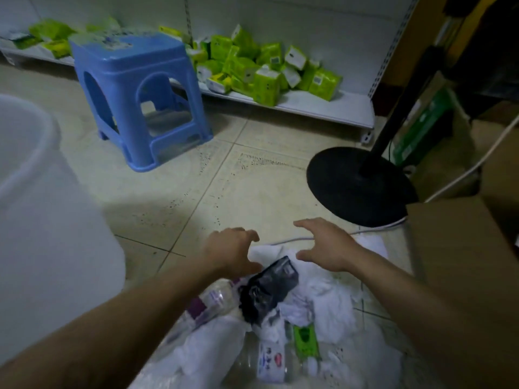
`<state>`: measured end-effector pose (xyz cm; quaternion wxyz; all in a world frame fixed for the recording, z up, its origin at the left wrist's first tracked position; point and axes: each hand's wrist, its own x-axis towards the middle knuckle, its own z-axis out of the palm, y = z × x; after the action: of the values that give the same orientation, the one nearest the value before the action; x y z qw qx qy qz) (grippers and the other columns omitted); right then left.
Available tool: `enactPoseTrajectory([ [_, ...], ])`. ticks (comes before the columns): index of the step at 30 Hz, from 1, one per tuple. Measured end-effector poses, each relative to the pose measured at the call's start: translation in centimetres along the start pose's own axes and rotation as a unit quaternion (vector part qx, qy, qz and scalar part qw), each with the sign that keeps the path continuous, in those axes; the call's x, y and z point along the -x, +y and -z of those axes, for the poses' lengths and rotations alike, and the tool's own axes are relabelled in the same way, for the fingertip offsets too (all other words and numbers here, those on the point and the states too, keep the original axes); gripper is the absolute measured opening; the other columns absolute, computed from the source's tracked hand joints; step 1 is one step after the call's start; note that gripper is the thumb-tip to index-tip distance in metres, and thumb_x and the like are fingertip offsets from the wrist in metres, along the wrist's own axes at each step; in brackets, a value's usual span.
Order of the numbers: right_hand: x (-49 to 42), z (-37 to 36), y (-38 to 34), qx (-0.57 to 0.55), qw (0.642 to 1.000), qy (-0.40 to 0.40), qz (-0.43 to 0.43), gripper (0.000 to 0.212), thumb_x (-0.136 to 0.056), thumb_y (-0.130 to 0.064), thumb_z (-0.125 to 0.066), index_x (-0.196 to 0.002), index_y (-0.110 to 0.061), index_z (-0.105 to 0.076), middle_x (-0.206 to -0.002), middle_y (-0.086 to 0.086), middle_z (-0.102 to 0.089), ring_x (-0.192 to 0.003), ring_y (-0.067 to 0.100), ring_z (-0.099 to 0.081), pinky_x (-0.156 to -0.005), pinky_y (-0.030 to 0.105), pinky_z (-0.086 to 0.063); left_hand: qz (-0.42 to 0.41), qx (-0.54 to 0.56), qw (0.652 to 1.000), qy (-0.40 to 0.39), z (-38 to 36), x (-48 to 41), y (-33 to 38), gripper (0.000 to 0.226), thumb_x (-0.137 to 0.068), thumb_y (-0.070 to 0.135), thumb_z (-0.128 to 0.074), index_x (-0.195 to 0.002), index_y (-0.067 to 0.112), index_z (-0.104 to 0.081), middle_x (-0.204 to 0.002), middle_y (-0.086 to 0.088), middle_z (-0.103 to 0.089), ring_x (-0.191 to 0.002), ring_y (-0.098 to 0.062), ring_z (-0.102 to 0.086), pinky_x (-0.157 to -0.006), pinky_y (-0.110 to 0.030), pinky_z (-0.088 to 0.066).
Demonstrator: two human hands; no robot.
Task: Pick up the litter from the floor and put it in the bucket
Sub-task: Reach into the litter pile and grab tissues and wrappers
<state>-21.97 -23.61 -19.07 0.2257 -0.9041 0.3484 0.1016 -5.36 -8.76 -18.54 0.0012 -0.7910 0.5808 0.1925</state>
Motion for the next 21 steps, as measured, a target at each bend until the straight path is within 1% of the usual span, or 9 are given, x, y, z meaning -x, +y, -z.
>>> enactPoseTrajectory([
  [3,0.4,-2.6,3.5,-0.026,0.998,-0.025,-0.06,0.073,-0.079,-0.035,-0.071,-0.143,-0.027,-0.038,-0.146,0.009,-0.041,-0.127,0.028,-0.048,-0.101,0.038,-0.044,-0.011,-0.007,0.999,-0.051,-3.9,-0.9,1.6,0.071,-0.077,0.055,-0.062,-0.138,0.026,-0.04,-0.133,-0.006,-0.053,-0.118,-0.027,-0.051,-0.095,-0.04,-0.045],
  [6,0.8,-4.7,6.4,-0.052,0.993,-0.039,-0.097,0.072,-0.078,-0.03,-0.071,-0.143,-0.024,-0.04,-0.144,0.01,-0.044,-0.125,0.027,-0.049,-0.096,0.032,-0.044,-0.017,-0.049,0.993,-0.102,-6.1,-1.6,2.7,0.077,-0.073,0.054,-0.064,-0.139,0.028,-0.033,-0.131,-0.009,-0.049,-0.119,-0.03,-0.047,-0.095,-0.043,-0.04],
  [8,0.7,-5.7,7.8,-0.072,0.99,-0.039,-0.113,0.072,-0.077,-0.029,-0.073,-0.142,-0.022,-0.042,-0.142,0.011,-0.046,-0.124,0.026,-0.05,-0.093,0.029,-0.043,-0.018,-0.057,0.991,-0.118,-7.2,-1.8,3.1,0.079,-0.076,0.052,-0.062,-0.143,0.029,-0.026,-0.132,-0.009,-0.048,-0.12,-0.031,-0.047,-0.096,-0.045,-0.039],
  [10,0.5,-6.5,8.8,-0.098,0.986,-0.031,-0.128,0.07,-0.077,-0.03,-0.073,-0.14,-0.022,-0.044,-0.139,0.011,-0.048,-0.121,0.026,-0.052,-0.091,0.028,-0.044,-0.003,-0.042,0.993,-0.112,-8.1,-2.1,3.1,0.076,-0.079,0.05,-0.059,-0.144,0.03,-0.024,-0.131,-0.009,-0.049,-0.118,-0.03,-0.049,-0.095,-0.043,-0.042],
  [12,0.1,-7.0,9.8,-0.114,0.982,0.001,-0.148,0.064,-0.078,-0.03,-0.071,-0.137,-0.023,-0.048,-0.135,0.012,-0.05,-0.117,0.027,-0.055,-0.09,0.03,-0.047,0.018,-0.023,0.995,-0.096,-9.0,-2.3,3.0,0.075,-0.081,0.051,-0.055,-0.145,0.028,-0.022,-0.13,-0.008,-0.051,-0.116,-0.028,-0.052,-0.094,-0.041,-0.044],
  [15,-0.6,-7.5,11.6,-0.106,0.973,0.08,-0.191,0.054,-0.08,-0.03,-0.066,-0.132,-0.023,-0.053,-0.132,0.012,-0.052,-0.114,0.029,-0.056,-0.09,0.036,-0.051,0.037,-0.027,0.995,-0.092,-9.9,-2.4,2.9,0.081,-0.081,0.055,-0.053,-0.148,0.026,-0.016,-0.133,-0.007,-0.051,-0.118,-0.027,-0.051,-0.094,-0.041,-0.042],
  [17,-1.0,-7.7,13.1,-0.079,0.966,0.099,-0.224,0.053,-0.08,-0.03,-0.063,-0.132,-0.026,-0.052,-0.137,0.012,-0.047,-0.12,0.031,-0.049,-0.096,0.04,-0.047,0.041,-0.042,0.995,-0.082,-10.4,-2.7,2.9,0.081,-0.081,0.052,-0.055,-0.147,0.026,-0.016,-0.132,-0.007,-0.052,-0.117,-0.028,-0.05,-0.094,-0.042,-0.04],
  [19,-1.4,-8.0,14.4,-0.058,0.961,0.085,-0.257,0.058,-0.081,-0.033,-0.061,-0.136,-0.031,-0.046,-0.15,0.014,-0.031,-0.132,0.033,-0.036,-0.104,0.043,-0.037,0.04,-0.045,0.997,-0.048,-10.6,-3.0,3.0,0.076,-0.081,0.046,-0.057,-0.144,0.027,-0.021,-0.126,-0.007,-0.055,-0.114,-0.028,-0.051,-0.091,-0.041,-0.04],
  [21,-1.7,-8.5,15.5,-0.051,0.955,0.07,-0.282,0.063,-0.081,-0.036,-0.06,-0.141,-0.036,-0.039,-0.158,0.014,-0.012,-0.14,0.034,-0.026,-0.108,0.045,-0.031,0.044,-0.021,0.999,-0.008,-10.8,-3.2,3.0,0.068,-0.081,0.042,-0.056,-0.141,0.026,-0.027,-0.12,-0.007,-0.058,-0.109,-0.029,-0.053,-0.086,-0.039,-0.041],
])
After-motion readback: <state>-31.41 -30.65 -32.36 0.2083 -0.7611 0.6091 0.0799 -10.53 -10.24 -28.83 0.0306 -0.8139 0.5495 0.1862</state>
